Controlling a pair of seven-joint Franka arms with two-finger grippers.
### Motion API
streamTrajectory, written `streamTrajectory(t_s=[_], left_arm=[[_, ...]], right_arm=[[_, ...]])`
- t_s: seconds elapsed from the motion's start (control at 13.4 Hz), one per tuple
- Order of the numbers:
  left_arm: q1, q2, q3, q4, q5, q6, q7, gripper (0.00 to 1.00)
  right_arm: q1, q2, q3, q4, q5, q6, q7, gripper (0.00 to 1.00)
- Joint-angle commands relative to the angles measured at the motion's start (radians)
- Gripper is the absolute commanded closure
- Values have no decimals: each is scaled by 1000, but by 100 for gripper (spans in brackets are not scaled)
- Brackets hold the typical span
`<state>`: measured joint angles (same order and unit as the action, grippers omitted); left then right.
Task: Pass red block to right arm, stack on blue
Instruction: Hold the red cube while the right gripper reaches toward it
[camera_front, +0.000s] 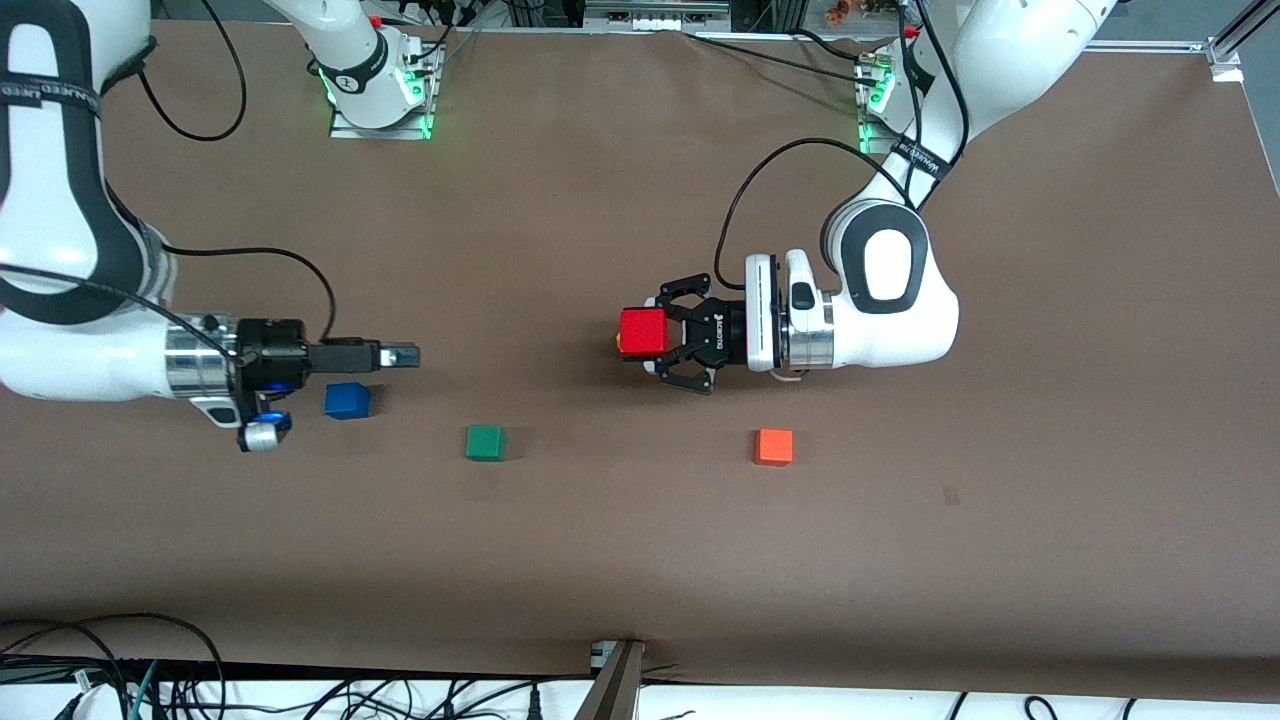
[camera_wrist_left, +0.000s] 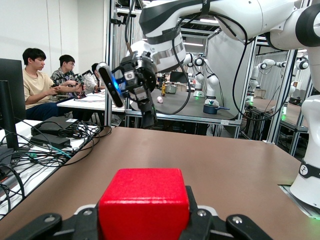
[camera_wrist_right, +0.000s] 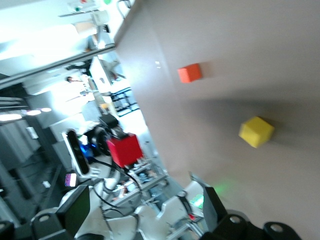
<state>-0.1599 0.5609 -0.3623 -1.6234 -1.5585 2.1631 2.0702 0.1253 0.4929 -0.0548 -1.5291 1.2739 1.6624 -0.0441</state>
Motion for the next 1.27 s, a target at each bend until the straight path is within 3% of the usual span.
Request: streamTrajectory(t_s=[0.0, 0.45, 0.82, 0.97, 1.2], left_arm=[[-9, 11, 2, 22, -34, 7, 31, 100], [-7, 13, 2, 22, -34, 6, 31, 100], [-7, 14, 2, 22, -34, 6, 31, 100], [-7, 14, 2, 20, -35, 6, 31, 100], [-7, 14, 2, 22, -35, 6, 31, 100]], right_arm=[[68, 41, 7, 7, 157, 60, -113, 0], [172, 27, 19, -100, 324, 203, -403, 0], [174, -22, 171, -204, 525, 396, -598, 0], [174, -22, 222, -204, 557, 467, -628, 0], [177, -22, 233, -210, 565, 484, -649, 0]])
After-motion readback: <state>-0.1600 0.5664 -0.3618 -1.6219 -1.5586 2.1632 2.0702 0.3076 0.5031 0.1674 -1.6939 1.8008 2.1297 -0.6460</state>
